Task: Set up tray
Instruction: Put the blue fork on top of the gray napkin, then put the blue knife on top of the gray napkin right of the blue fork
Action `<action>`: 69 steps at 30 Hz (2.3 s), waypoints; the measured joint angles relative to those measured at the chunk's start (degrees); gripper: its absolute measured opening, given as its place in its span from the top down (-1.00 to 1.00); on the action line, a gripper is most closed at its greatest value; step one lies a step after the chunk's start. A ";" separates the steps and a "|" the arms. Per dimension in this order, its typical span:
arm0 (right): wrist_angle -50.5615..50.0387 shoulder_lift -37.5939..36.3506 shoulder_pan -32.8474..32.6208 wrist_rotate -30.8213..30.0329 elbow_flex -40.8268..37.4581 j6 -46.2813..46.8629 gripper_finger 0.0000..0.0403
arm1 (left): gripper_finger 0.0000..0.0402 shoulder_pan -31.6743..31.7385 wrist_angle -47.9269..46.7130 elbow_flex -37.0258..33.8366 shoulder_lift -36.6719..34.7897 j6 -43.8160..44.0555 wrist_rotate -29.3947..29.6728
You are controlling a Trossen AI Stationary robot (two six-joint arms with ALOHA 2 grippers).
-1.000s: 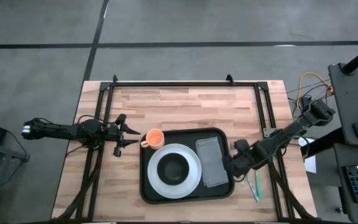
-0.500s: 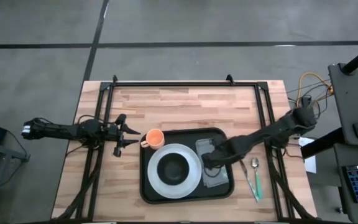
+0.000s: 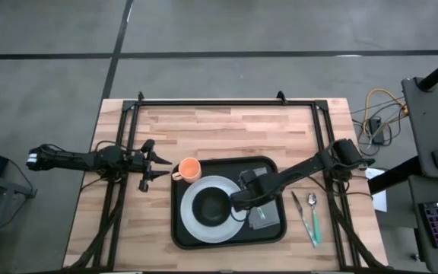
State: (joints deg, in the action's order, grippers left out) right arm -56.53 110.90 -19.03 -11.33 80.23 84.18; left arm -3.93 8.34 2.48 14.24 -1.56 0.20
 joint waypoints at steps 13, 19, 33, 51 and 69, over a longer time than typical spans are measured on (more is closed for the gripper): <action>1.87 0.17 -0.76 -2.62 -0.10 5.62 0.94 | 0.35 0.01 -0.01 0.00 0.00 0.01 -0.02; 2.10 0.14 -0.85 -1.88 0.10 7.79 0.94 | 0.35 0.01 0.00 0.00 0.00 0.00 -0.02; 2.77 0.10 -1.11 -1.68 0.08 12.75 0.53 | 0.35 -0.02 -0.01 0.00 0.00 0.01 -0.02; 6.61 0.08 -1.20 -1.73 0.04 13.13 0.37 | 0.35 0.01 -0.01 0.00 0.00 0.00 -0.02; 14.64 0.08 -0.27 -4.36 0.05 26.11 0.36 | 0.35 0.00 -0.02 0.00 -0.01 0.00 -0.02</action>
State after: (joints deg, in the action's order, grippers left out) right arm -41.89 110.98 -19.30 -15.69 80.28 110.29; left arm -3.93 8.32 2.48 14.23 -1.56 0.19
